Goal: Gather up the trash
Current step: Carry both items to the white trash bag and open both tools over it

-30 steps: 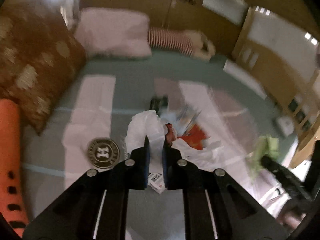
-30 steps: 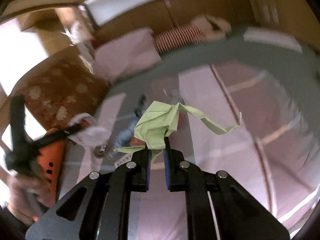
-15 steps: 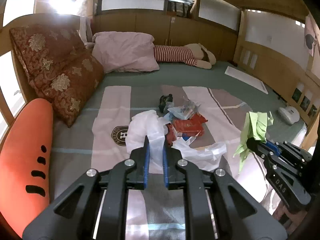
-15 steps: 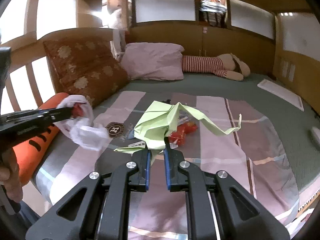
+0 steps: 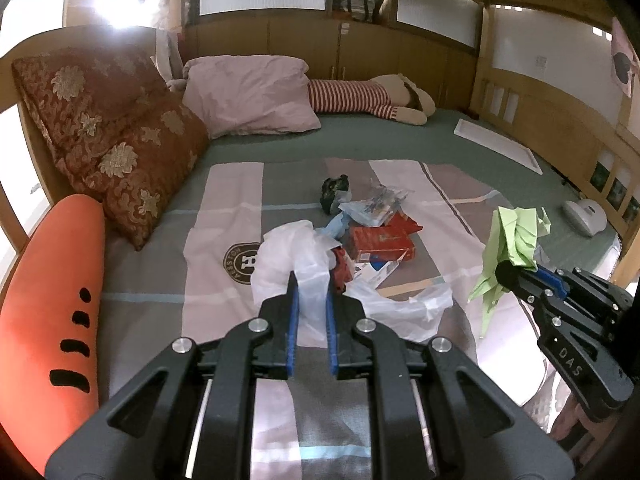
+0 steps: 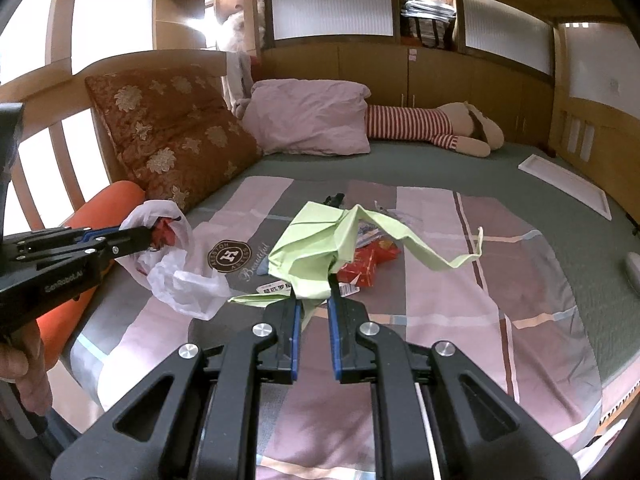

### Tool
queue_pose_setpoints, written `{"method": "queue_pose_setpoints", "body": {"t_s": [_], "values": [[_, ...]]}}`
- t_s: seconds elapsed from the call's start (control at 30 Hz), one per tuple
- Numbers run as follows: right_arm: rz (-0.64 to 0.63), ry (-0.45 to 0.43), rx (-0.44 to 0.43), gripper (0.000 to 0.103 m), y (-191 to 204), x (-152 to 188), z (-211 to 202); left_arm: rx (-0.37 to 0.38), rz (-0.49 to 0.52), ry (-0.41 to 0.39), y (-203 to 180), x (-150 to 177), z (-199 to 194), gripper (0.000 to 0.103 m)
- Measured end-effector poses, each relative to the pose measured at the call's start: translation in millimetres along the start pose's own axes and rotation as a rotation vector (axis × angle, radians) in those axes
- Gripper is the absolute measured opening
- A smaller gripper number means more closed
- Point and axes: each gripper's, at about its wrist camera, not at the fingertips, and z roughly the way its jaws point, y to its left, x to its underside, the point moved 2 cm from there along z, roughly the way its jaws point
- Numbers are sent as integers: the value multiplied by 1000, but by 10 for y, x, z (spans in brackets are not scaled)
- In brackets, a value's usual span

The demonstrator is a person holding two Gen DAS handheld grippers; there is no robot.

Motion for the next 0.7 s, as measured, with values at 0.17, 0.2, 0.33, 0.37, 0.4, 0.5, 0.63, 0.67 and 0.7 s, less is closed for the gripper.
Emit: {"method": "queue_pose_setpoints", "body": {"t_s": [0.17,0.2,0.33,0.37,0.4,0.5,0.63,0.67,0.7], "values": [[4,-1,1,12,-3,-8,9,1,3,3,1,-8,6,13],[2,1,-1,12,-3,-1,2,-1,6,3,3,-7,9,13],[1,1,0,12,6,3,2,-2,2,3,12,-5,11,13],[3,1,-2,12,3,4,1,-2,2,4,17,-3,17,13],[4,1,-1,12,5,4,2,-2,2,4,20,-1,20,13],[9,-4,0,12,-2,-6,-4,0,3,5,18,1,23,13],[39,-28,9,12,-152,-42,-110,38,5,9,-74,-8,19,13],[50,-37,16,12,-208,-50,-166,51,7,9,-119,-17,22,13],[83,-51,21,12,-323,-63,-276,69,9,9,-184,-21,14,13]]}}
